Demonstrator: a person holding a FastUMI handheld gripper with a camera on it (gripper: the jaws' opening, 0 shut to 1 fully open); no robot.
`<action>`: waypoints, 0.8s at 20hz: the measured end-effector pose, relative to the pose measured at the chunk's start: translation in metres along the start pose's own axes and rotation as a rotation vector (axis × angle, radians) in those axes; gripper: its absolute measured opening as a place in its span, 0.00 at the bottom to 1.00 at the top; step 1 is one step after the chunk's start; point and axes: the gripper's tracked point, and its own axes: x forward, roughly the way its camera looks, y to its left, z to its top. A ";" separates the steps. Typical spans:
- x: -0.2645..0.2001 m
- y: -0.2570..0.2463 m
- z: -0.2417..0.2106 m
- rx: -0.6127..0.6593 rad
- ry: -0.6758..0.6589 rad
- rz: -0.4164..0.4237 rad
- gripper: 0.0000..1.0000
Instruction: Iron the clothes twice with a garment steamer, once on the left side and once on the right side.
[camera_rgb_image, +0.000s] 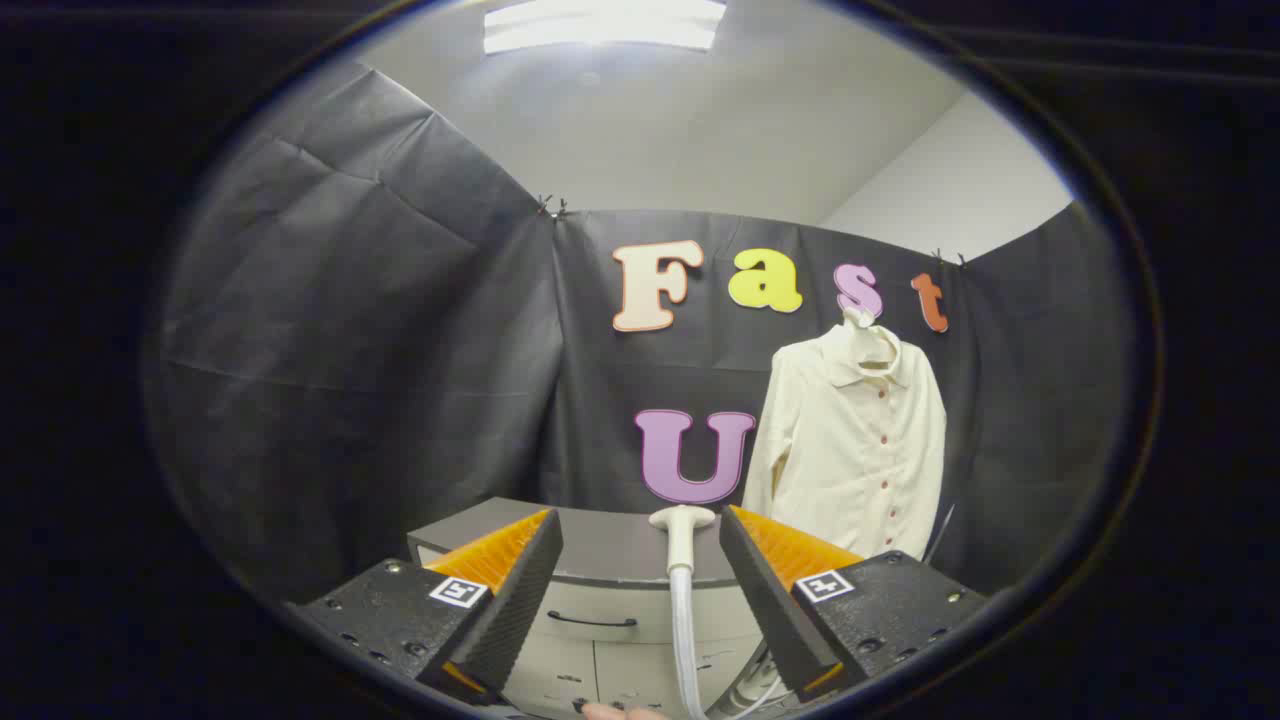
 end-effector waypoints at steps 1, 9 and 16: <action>0.001 0.000 -0.001 -0.002 0.005 0.001 0.96; 0.003 -0.002 -0.010 0.009 0.018 -0.007 0.96; 0.003 -0.003 -0.009 0.013 0.015 -0.005 0.96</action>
